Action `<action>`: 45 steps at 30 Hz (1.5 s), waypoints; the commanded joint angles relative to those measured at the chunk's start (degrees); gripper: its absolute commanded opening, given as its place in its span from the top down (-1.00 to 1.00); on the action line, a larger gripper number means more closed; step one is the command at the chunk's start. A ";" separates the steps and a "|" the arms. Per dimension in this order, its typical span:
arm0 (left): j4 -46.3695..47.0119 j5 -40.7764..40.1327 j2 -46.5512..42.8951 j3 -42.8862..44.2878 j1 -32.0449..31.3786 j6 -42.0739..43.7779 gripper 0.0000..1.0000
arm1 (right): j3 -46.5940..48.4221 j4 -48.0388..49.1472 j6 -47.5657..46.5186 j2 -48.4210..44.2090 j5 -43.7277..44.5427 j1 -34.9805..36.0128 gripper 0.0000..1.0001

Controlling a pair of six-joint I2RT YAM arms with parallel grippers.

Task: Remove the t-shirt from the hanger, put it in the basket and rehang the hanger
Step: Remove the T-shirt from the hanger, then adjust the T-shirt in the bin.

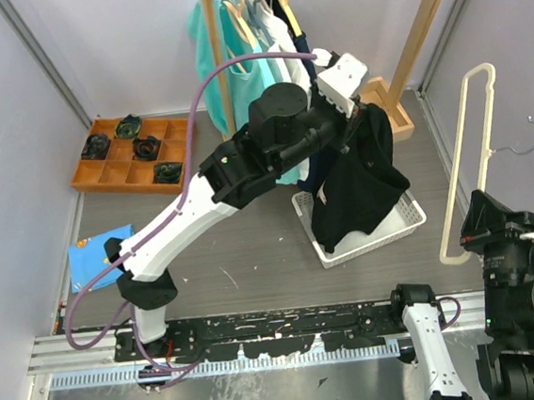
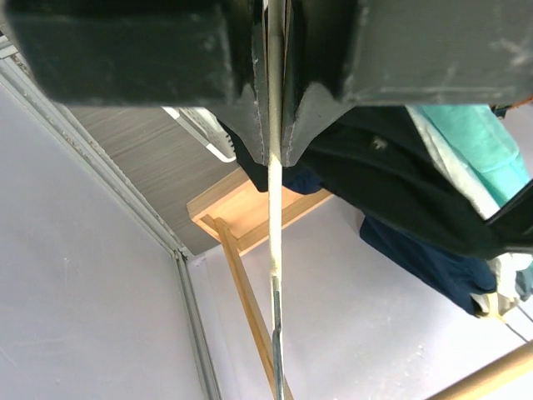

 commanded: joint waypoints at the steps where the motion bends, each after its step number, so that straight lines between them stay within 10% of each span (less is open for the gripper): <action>1: -5.04 3.97 -2.75 -3.32 -0.01 -3.94 1.00 | -1.87 8.60 1.41 2.24 1.91 -0.01 0.99; 25: -19.65 1.85 10.16 -8.48 -1.00 -9.98 1.00 | -1.32 9.46 0.13 4.00 -1.32 -0.01 0.99; 45: -13.02 -23.53 10.95 7.16 -0.49 0.75 0.94 | -1.05 10.13 -0.88 4.75 -1.07 0.03 0.99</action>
